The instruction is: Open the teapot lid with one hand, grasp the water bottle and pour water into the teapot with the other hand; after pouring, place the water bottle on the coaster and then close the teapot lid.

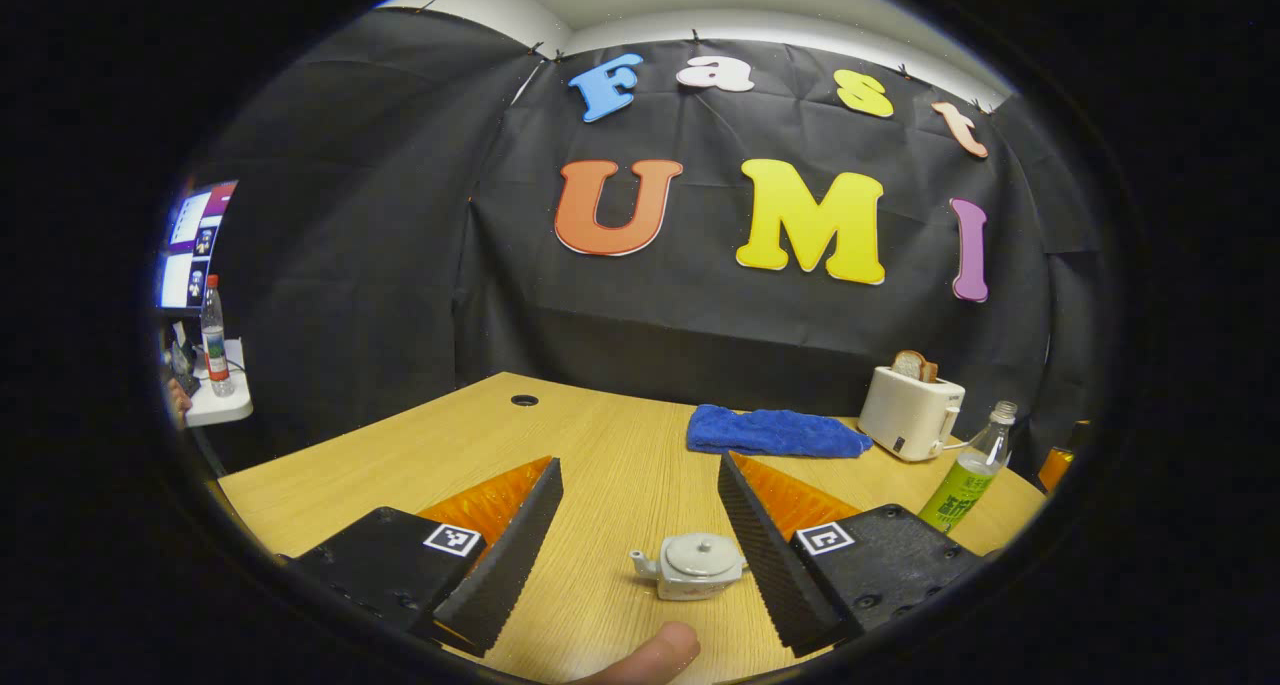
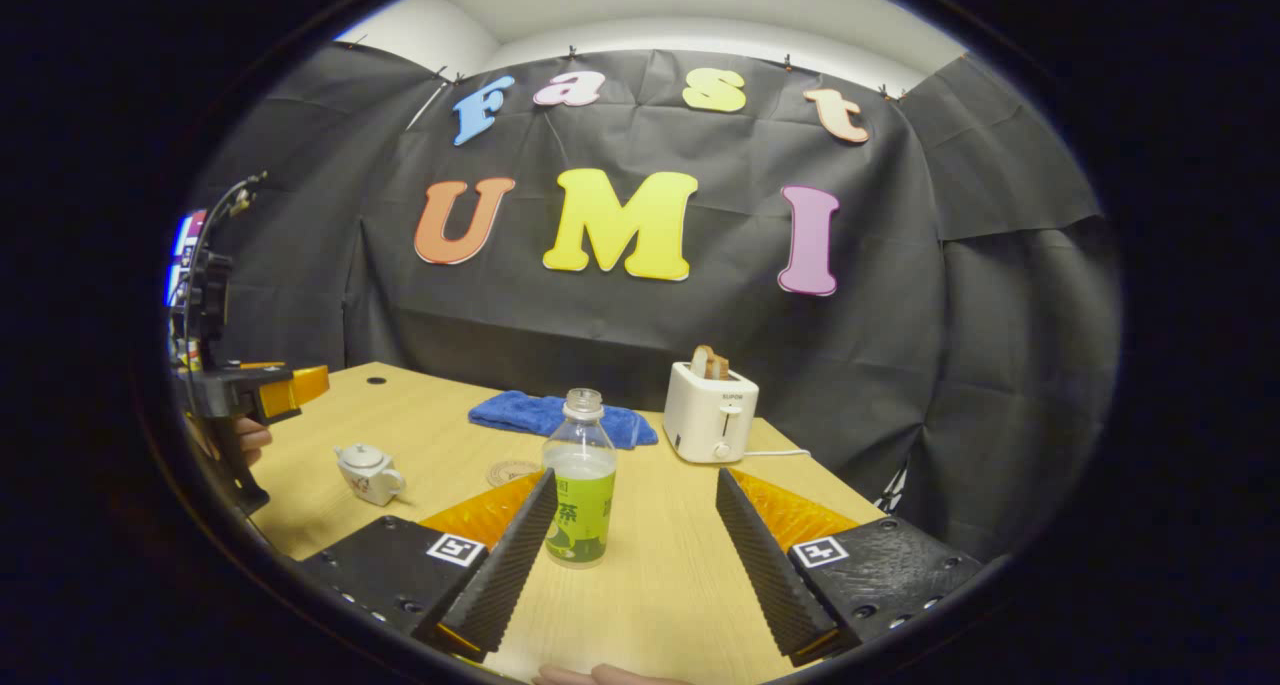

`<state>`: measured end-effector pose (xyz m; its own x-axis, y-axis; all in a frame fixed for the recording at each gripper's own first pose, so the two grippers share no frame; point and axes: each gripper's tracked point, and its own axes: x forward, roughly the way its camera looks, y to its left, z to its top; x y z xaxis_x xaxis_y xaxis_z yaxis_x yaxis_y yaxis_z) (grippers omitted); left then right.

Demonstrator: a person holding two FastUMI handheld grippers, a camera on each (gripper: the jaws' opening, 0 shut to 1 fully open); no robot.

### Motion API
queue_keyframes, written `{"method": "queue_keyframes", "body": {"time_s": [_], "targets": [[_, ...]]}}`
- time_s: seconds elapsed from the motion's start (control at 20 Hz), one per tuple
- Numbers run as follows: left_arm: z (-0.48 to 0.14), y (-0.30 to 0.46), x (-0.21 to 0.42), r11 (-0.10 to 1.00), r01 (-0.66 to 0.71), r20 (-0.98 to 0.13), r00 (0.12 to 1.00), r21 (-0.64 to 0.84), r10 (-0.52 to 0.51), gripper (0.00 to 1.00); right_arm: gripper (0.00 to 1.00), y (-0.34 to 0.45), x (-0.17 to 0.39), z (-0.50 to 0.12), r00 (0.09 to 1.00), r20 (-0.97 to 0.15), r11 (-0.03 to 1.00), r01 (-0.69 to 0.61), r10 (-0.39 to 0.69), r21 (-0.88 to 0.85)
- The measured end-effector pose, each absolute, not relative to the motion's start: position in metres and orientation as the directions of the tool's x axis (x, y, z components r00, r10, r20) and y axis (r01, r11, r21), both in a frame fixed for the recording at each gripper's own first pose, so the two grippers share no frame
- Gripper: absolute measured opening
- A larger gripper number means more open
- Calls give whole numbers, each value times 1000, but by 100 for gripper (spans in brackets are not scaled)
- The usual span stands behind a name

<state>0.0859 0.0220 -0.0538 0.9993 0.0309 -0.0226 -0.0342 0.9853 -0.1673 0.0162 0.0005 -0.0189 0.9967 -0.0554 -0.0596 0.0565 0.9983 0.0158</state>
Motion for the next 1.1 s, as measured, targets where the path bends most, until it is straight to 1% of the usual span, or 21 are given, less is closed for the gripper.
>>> {"method": "queue_keyframes", "body": {"time_s": [0.05, 0.2, 0.35, 0.45, 0.55, 0.65, 0.7, 0.75, 0.8, 0.85, 0.9, 0.95, 1.0, 1.05, 1.1], "targets": [[-64, 15, 95, 985, -26, -38, 999, -170, 19, 97, 98, -2, 17, -18, 996, -60, 998, 61, -60, 19], [-94, 3, 110, 993, -10, -100, 995, -121, -2, 98, 95, -7, 17, -20, 996, -63, 997, 69, -67, 30], [-109, -8, 117, 999, 17, -115, 993, -43, -22, 98, 98, -9, 19, -20, 995, -66, 997, 76, -74, 32], [-114, -23, 118, 998, 68, -108, 992, -16, -69, 97, 97, -8, 21, -23, 995, -73, 997, 75, -72, 30], [-114, -31, 118, 995, 104, -93, 990, 3, -103, 94, 98, -6, 22, -26, 994, -81, 997, 71, -68, 29], [-118, -37, 123, 992, 130, -101, 986, 3, -129, 87, 97, -3, 23, -29, 994, -89, 997, 64, -62, 29], [-120, -38, 125, 991, 134, -111, 985, -3, -133, 81, 97, -1, 25, -32, 994, -95, 998, 61, -58, 32], [-124, -37, 126, 991, 130, -127, 983, -10, -130, 77, 97, 1, 26, -33, 993, -102, 998, 58, -54, 33], [-124, -35, 128, 992, 123, -123, 985, 2, -122, 65, 98, 2, 26, -36, 993, -108, 998, 57, -53, 33], [-122, -34, 131, 993, 118, -121, 986, 12, -115, 63, 96, 2, 27, -36, 992, -112, 998, 56, -52, 32], [-121, -32, 131, 993, 116, -116, 987, 11, -114, 51, 96, 3, 28, -37, 992, -115, 998, 55, -51, 30], [-120, -31, 132, 994, 109, -113, 988, 13, -106, 44, 96, 3, 29, -38, 992, -118, 998, 55, -51, 27], [-121, -33, 132, 994, 112, -114, 987, 12, -110, 32, 95, 2, 29, -40, 991, -120, 998, 58, -54, 22], [-121, -34, 132, 992, 123, -112, 986, 19, -120, 25, 94, 2, 30, -41, 991, -120, 998, 62, -60, 17], [-120, -35, 132, 991, 131, -106, 986, 27, -127, 22, 95, 0, 31, -42, 990, -122, 998, 67, -65, 13]]}}
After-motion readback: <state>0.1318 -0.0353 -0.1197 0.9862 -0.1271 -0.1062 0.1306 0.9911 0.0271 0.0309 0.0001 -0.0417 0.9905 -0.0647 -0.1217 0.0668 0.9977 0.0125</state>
